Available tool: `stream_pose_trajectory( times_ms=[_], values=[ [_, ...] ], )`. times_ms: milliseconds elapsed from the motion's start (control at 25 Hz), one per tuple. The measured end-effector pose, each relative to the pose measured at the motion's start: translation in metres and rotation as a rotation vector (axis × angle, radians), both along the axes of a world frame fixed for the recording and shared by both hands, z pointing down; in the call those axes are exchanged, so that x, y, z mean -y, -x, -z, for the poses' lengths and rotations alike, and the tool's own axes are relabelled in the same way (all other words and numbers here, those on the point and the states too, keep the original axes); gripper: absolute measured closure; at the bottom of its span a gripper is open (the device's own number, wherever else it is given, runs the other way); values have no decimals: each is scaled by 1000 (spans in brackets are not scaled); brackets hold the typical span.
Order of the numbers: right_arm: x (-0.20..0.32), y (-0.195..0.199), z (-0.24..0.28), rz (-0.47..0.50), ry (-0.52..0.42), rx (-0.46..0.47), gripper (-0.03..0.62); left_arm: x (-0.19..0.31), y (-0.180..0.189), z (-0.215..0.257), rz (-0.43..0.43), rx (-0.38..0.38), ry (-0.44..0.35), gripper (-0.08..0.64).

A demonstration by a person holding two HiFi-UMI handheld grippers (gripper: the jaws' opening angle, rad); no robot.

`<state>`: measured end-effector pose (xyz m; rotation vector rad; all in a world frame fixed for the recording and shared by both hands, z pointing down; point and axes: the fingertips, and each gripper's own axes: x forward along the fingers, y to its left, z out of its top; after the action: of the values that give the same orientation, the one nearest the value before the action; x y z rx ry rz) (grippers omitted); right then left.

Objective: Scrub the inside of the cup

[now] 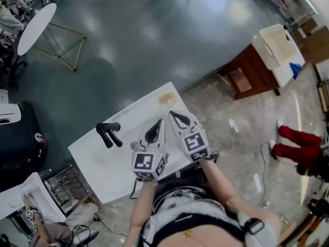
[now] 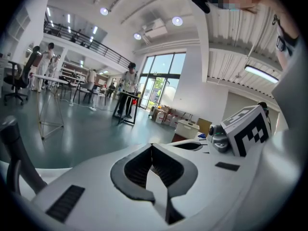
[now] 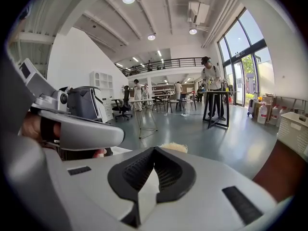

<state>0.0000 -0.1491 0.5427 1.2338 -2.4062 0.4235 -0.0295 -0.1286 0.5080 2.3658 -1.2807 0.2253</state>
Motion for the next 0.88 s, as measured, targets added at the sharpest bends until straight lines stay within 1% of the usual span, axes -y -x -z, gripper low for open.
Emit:
stream_pose_trajectory(
  times_ms=[280,480,680,840,880],
  values=[
    [4,-4,-34,-12,72,-19,589,3,-3,-19,-24,21,46,563],
    [7,-8,-54,-22,116,-23,589,3,-4,-27,-36,15,72,562],
    [10,-13,-73,-29,143,-59,588,8,-4,-27,-40,6,73,561],
    [12,-17,-85,-42,171,-73,550,10,-5,-30,-48,-2,83,561],
    [13,-18,-88,-45,177,-76,528,9,-6,-31,-49,-6,85,560]
  ],
)
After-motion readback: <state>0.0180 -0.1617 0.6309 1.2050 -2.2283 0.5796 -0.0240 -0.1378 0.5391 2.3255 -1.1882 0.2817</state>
